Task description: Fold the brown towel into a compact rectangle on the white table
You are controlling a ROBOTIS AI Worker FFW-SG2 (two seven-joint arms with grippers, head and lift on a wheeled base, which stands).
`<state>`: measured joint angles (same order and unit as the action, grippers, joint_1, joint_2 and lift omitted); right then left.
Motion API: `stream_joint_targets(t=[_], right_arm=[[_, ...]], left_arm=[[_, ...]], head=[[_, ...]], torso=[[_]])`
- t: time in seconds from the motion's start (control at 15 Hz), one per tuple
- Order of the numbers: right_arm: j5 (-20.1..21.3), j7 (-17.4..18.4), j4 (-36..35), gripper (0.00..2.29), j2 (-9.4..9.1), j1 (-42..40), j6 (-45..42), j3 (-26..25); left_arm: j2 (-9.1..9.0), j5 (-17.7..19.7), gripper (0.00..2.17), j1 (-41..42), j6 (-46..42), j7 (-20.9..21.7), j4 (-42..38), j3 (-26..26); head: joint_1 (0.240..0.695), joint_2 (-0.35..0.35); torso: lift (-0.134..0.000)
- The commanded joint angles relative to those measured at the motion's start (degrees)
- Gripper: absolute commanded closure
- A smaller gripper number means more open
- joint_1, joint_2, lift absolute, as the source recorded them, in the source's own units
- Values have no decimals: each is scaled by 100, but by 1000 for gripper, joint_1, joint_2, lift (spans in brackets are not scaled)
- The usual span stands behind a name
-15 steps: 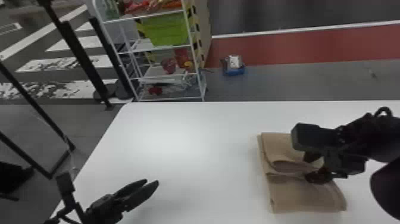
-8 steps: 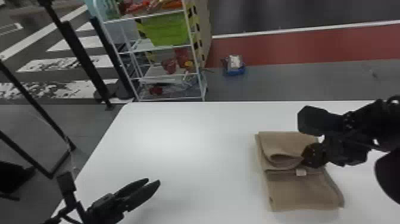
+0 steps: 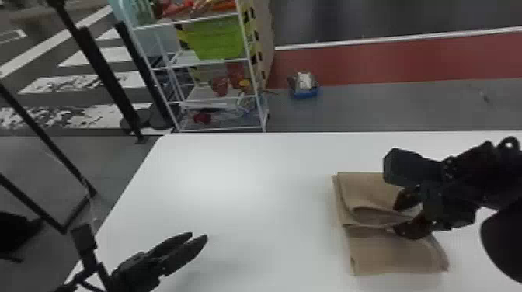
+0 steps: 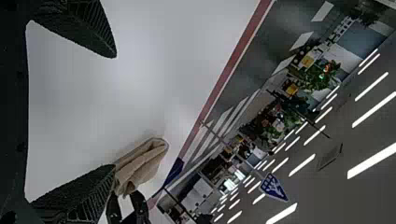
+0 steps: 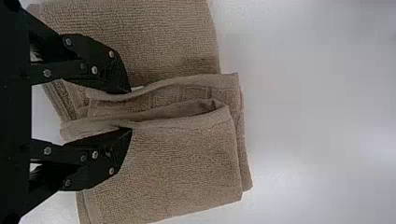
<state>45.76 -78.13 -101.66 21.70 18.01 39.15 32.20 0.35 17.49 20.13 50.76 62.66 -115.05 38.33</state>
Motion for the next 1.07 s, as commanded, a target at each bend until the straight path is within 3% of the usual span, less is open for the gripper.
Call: stream_joint_targets(t=[0.0,0.27,0.33,0.47,0.6,0.87,1.0], right_arm=[[29,-19,6,714,0,9,1,49],[214,-19,155,734,-17,9,-105,128],[205,-19,182,893,-35,27,-105,128],[205,-19,208,971,-44,27,-157,128],[117,-19,217,1150,-79,53,-175,84],[47,-19,234,1322,-123,115,-175,-21],[-208,-19,226,1325,-149,132,-105,-250]], left_arm=[[0,0,33,9,0,0,0,17],[0,0,33,9,0,0,17,17],[0,0,33,9,0,0,17,17],[0,0,33,9,0,0,17,17],[0,0,33,9,0,9,17,17],[0,0,33,9,0,9,9,-1],[0,0,33,9,0,9,-9,-10]], head=[[695,265],[695,267],[695,265],[695,265],[695,266],[695,269],[695,267]], torso=[[-124],[-124],[-124],[-124],[-124],[-124],[-124]])
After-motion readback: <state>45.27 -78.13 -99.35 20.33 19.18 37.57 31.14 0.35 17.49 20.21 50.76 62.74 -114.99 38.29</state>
